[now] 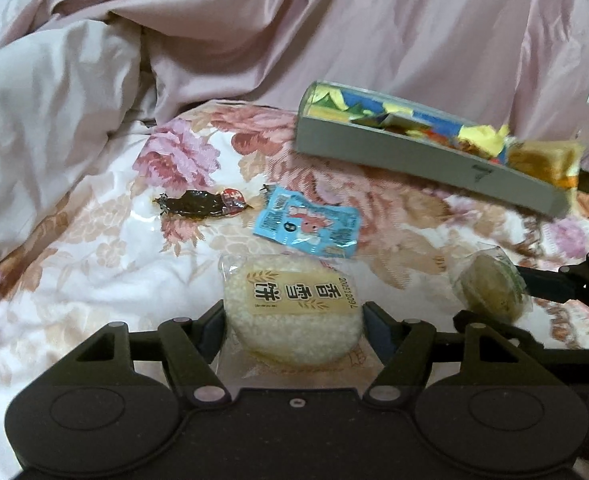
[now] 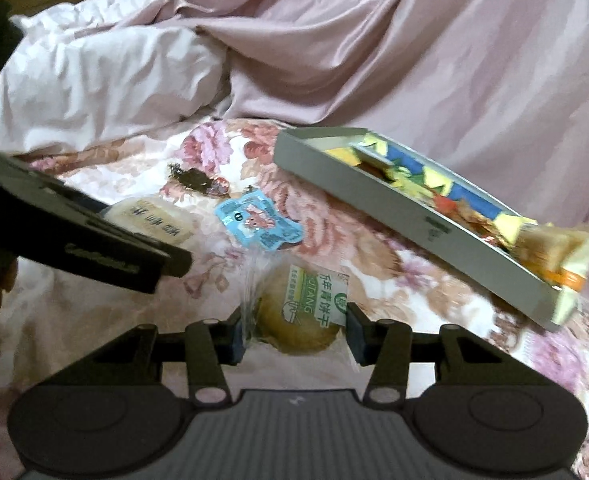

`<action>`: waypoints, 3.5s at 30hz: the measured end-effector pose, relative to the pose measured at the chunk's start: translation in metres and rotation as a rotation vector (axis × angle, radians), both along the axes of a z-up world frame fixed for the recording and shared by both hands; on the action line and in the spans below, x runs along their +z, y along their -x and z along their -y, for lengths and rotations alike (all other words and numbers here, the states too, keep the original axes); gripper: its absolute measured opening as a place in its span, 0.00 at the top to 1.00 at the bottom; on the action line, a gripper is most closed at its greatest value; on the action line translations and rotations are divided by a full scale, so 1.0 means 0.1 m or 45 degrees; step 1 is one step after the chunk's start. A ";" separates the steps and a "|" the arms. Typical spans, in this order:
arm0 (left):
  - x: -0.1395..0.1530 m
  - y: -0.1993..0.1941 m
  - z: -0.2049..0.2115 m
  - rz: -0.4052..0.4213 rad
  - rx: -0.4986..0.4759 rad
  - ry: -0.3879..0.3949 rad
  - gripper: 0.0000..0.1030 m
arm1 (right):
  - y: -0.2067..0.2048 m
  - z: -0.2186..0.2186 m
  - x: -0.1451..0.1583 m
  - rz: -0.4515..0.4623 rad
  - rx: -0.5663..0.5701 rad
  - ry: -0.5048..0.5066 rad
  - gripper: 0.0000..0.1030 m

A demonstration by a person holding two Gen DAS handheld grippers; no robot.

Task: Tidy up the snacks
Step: 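Lift the rice cake and pastry and carry both toward the grey tray, then lower the rice cake into the tray with the left tool while the right tool lowers the pastry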

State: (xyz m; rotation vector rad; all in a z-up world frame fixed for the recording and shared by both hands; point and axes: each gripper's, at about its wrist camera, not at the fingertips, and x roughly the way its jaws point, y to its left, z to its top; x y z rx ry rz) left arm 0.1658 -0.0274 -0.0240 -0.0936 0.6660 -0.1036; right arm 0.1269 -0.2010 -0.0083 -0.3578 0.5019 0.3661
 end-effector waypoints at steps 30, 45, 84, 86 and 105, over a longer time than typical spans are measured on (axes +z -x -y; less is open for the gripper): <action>0.79 0.23 0.72 0.242 -0.017 -0.001 0.30 | 0.30 0.85 0.53 0.162 -0.159 -0.345 0.48; 1.22 -0.46 1.10 0.362 -0.056 -0.008 0.30 | -0.26 0.89 0.61 0.331 -0.233 -0.311 0.48; 0.58 -1.80 1.51 0.233 -0.046 -0.058 0.30 | -1.32 0.91 0.07 0.388 -0.322 -0.252 0.47; 0.58 -1.80 1.52 0.230 -0.047 -0.062 0.30 | -1.32 0.91 0.08 0.385 -0.321 -0.256 0.47; 0.58 -1.86 1.62 0.200 -0.021 -0.121 0.29 | -1.34 0.96 0.12 0.369 -0.319 -0.256 0.43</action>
